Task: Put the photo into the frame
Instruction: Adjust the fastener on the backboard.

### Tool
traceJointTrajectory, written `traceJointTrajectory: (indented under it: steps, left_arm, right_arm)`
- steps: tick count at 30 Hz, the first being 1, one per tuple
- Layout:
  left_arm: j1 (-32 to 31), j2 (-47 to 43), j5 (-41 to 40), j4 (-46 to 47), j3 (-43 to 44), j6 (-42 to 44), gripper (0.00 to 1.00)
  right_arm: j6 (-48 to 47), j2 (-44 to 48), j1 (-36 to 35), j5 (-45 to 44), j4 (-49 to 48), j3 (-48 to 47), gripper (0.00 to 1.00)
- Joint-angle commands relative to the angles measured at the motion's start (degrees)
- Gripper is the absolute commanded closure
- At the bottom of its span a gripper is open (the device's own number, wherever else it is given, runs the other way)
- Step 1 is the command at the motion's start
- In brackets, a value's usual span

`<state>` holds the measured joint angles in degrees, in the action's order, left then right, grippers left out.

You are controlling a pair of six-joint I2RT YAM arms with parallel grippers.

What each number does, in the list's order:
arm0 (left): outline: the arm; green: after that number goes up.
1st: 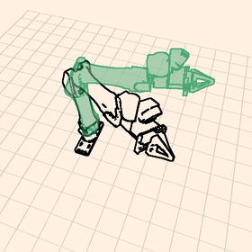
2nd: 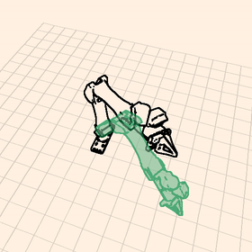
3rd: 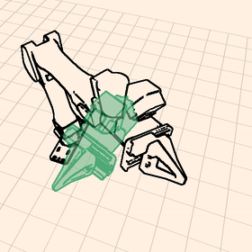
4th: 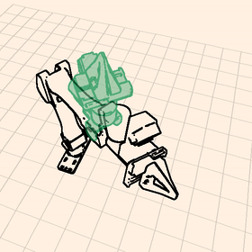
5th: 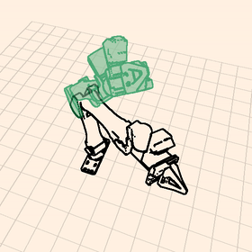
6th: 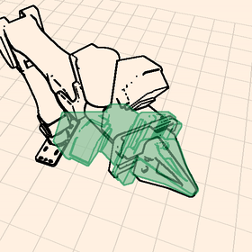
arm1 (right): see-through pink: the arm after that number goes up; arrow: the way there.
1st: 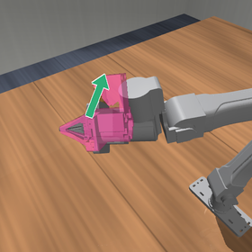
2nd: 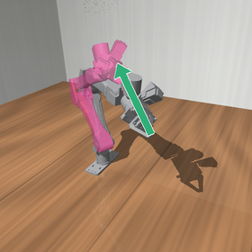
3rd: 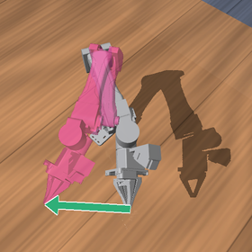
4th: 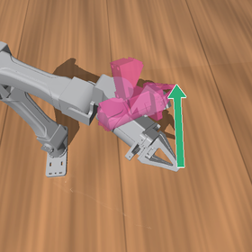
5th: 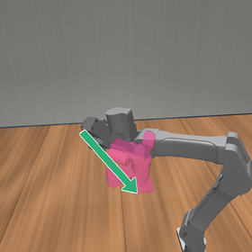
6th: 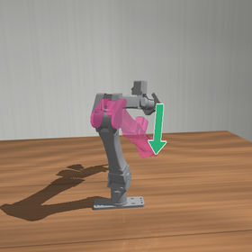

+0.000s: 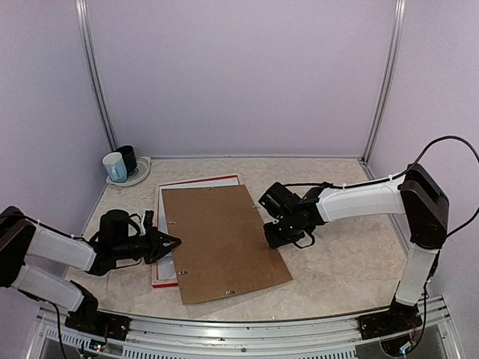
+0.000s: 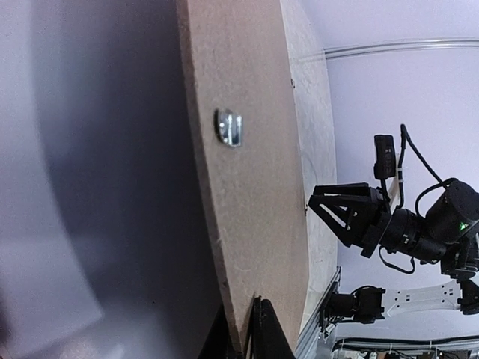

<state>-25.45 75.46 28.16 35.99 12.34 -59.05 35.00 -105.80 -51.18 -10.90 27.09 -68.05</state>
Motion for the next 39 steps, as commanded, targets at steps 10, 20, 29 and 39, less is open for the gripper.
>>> traceJointTrajectory:
  steps: [10,20,29,39]
  left_arm:
    - [1.4,4.2,-4.2,-5.2,-0.5,8.0,0.96]
    - [2.2,8.2,-2.0,-1.7,-1.1,8.6,0.95]
    - [2.2,8.3,-1.8,-1.4,-1.2,8.7,0.95]
    - [2.3,7.8,-1.4,-1.7,-1.1,8.8,0.96]
  right_arm:
    - [1.2,-1.2,-2.7,-4.8,4.9,-4.8,0.62]
    - [0.1,-3.6,1.7,-8.3,7.2,-11.9,0.61]
    - [-4.3,-13.4,6.4,-14.7,7.6,-25.8,0.6]
    - [-10.1,-26.0,8.8,-17.5,9.6,-41.0,0.59]
